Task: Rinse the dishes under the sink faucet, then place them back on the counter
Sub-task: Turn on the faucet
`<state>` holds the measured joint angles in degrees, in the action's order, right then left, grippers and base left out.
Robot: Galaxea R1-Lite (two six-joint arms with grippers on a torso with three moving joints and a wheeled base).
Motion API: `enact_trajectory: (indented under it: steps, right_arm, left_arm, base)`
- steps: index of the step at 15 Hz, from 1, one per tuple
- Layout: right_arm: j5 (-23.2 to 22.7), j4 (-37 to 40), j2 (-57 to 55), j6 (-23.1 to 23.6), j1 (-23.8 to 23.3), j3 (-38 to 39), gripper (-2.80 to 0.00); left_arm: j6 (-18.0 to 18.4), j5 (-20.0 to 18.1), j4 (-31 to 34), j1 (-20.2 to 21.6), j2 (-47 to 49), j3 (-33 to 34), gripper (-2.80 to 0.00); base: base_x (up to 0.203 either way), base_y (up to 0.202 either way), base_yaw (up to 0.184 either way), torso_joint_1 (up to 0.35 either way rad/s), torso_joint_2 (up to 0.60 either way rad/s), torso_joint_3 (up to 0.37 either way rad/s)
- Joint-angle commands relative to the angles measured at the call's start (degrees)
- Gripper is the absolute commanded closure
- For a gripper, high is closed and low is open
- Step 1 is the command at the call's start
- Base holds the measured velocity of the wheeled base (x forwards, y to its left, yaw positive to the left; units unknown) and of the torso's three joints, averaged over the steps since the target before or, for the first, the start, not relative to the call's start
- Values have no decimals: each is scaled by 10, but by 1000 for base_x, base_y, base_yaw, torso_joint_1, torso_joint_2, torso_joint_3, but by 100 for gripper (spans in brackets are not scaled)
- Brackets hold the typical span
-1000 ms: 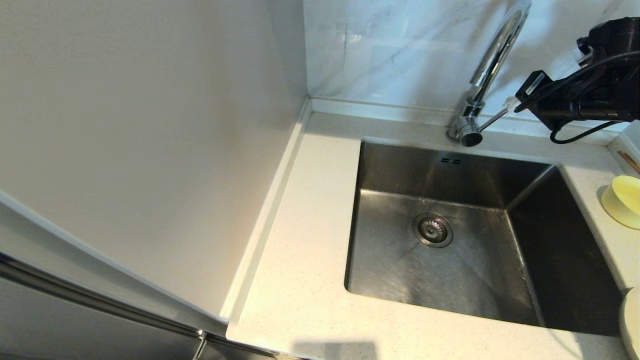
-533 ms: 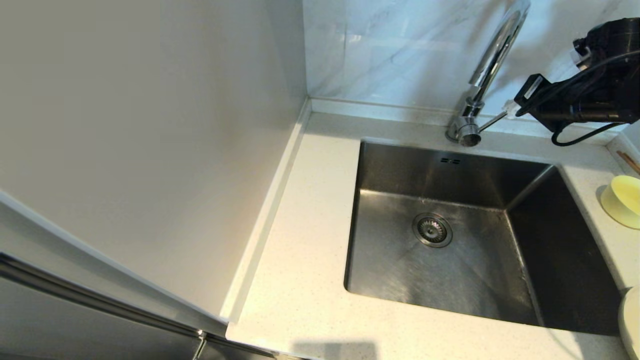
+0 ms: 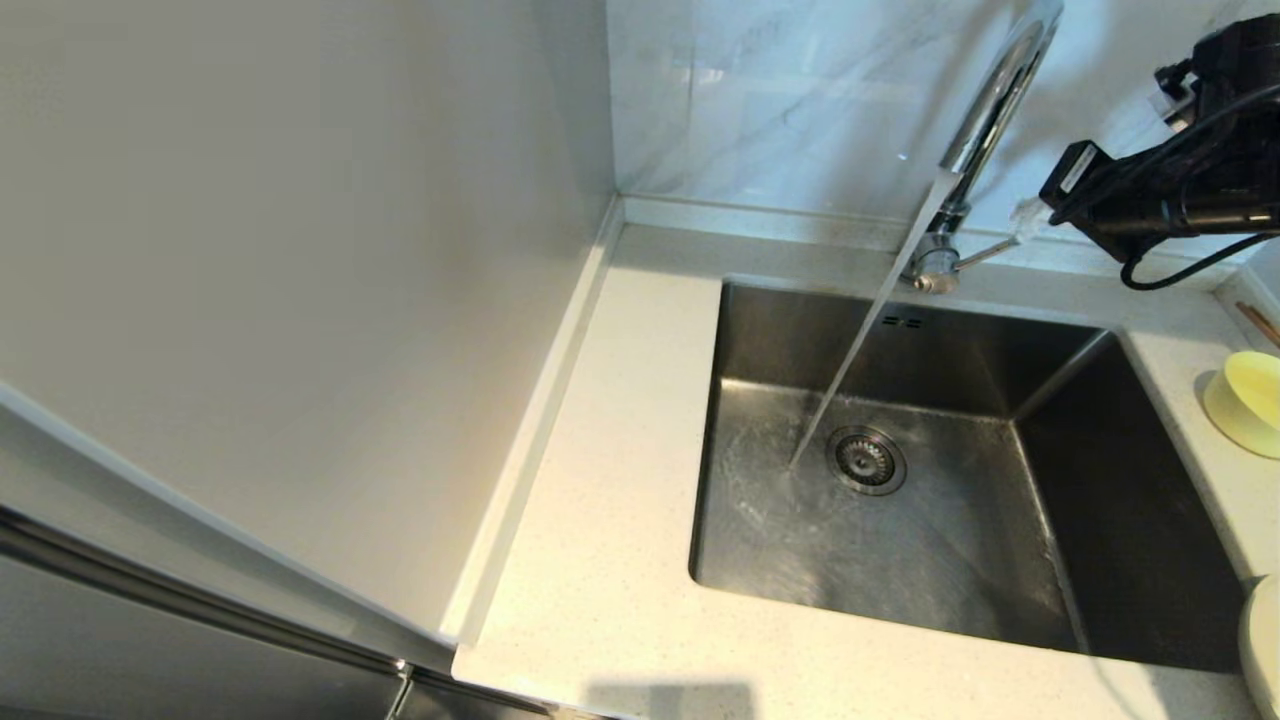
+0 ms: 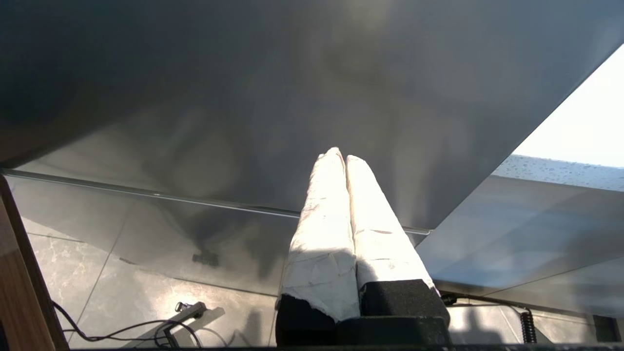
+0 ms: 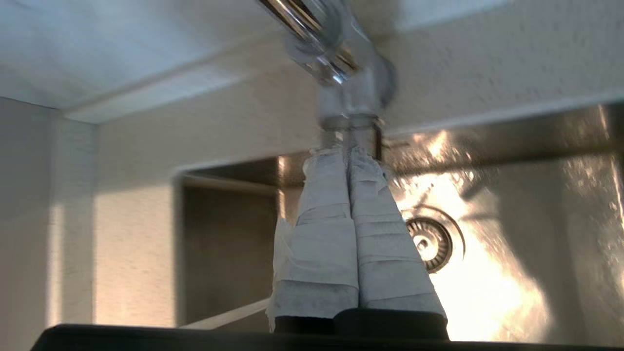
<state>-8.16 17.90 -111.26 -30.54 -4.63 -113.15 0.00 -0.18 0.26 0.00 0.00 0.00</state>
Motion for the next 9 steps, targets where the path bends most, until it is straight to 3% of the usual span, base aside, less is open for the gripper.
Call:
enact_trajectory:
  steps: [1,4,9]
  right_arm:
    - [0,-3,39,-1,-4,-1,0]
    - [7,29,107,12,-19,0,0]
    - [9,302,246,82,-69,0,0]
  left_arm:
    - [0,-1,0,0,0,0,0]
    - [0,0,0,0,0,0,0]
    - [0,0,0,0,0,0,0]
  base:
    - [0,0,0,0,0,0]
    - [0,0,0,0,0,0]
    - [0,0,0,0,0,0]
